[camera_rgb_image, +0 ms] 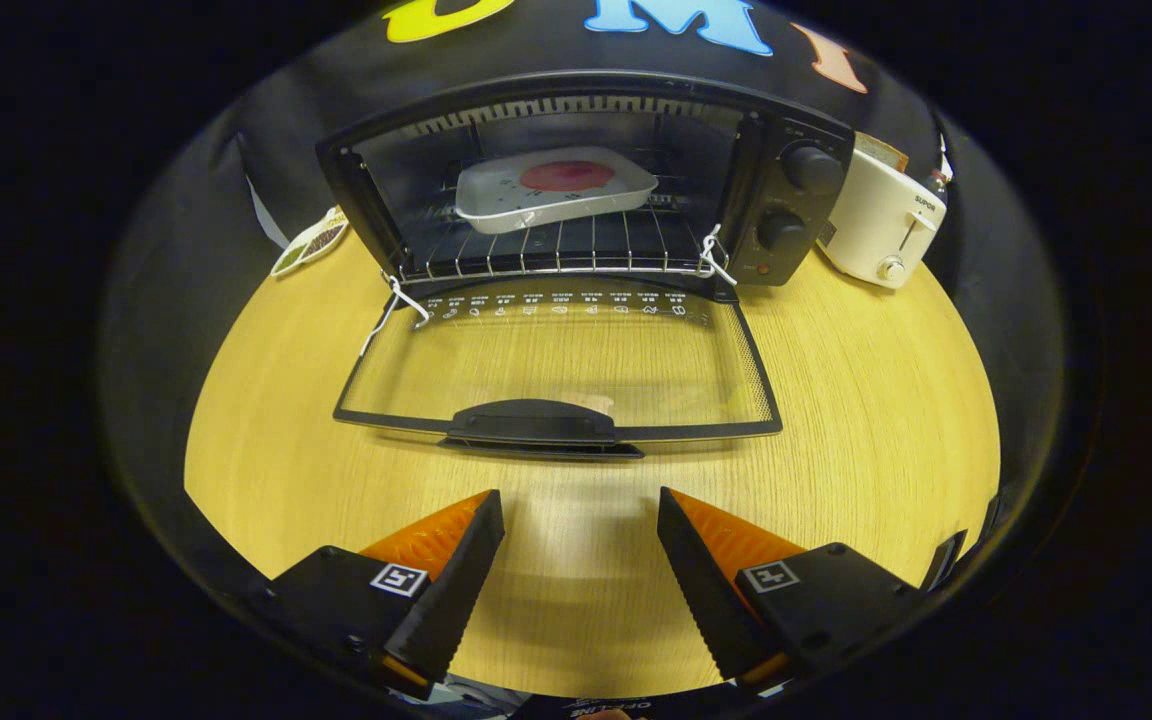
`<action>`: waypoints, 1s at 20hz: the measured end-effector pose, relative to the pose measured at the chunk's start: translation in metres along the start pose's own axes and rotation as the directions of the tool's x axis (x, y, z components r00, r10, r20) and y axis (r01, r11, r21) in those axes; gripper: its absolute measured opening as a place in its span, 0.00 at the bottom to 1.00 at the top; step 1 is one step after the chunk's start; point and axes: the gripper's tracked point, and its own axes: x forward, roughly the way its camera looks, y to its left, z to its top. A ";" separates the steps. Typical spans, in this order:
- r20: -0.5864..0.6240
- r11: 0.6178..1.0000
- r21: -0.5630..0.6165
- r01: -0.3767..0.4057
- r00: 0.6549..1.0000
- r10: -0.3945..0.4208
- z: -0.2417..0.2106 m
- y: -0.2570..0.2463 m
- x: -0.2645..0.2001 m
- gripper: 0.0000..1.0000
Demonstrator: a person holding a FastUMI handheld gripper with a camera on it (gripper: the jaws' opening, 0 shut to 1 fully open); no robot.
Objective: Open the toaster oven, put the food inside, and close the toaster oven door.
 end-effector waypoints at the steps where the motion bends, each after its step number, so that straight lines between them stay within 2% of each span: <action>1: -0.012 1.000 -0.007 0.010 1.000 -0.010 0.000 0.000 0.004 0.98; 10: -0.045 0.998 0.054 0.041 0.998 -0.038 0.011 0.002 0.026 0.99; 15: -0.061 0.998 0.038 0.059 0.997 -0.056 0.014 0.003 0.021 0.98; 20: 0.025 0.999 -0.008 0.032 0.999 -0.032 0.027 0.004 -0.008 0.98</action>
